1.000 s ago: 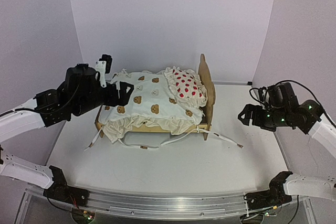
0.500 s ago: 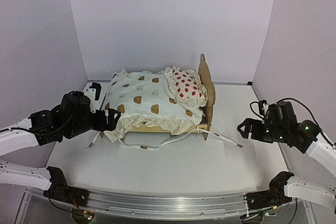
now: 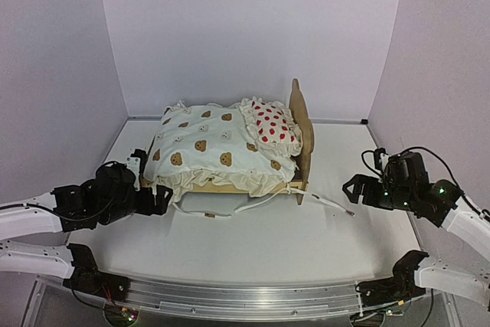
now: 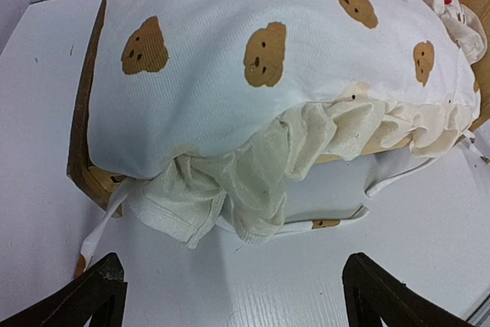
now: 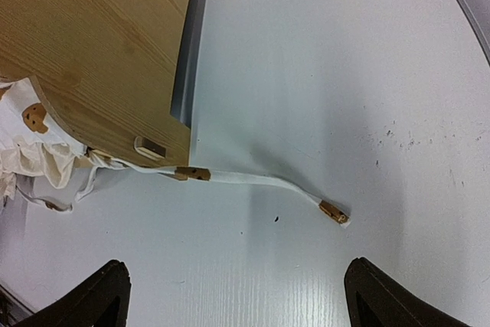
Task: Set up the pet bed
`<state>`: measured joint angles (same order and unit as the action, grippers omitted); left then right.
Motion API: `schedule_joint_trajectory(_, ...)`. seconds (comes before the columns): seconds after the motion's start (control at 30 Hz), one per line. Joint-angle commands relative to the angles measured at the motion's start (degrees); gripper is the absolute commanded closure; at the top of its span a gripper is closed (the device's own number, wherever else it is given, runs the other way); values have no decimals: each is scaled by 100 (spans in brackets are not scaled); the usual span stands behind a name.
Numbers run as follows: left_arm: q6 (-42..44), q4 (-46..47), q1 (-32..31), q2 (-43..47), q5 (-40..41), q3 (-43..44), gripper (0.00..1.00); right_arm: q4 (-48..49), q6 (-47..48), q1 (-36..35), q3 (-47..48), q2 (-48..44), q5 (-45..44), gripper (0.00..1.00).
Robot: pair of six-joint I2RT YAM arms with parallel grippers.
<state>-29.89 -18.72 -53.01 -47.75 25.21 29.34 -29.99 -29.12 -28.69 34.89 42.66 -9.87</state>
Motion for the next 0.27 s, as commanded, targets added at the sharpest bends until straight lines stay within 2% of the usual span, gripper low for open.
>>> schedule_joint_trajectory(0.0, 19, 459, 28, 172, 97, -58, 1, 236, 46, -28, 43, 81, 57, 2)
schedule_joint_trajectory(0.23, 62, 493, 27, 14, 39, -40, 1, 278, 202, -25, 108, 250, 191, 2)
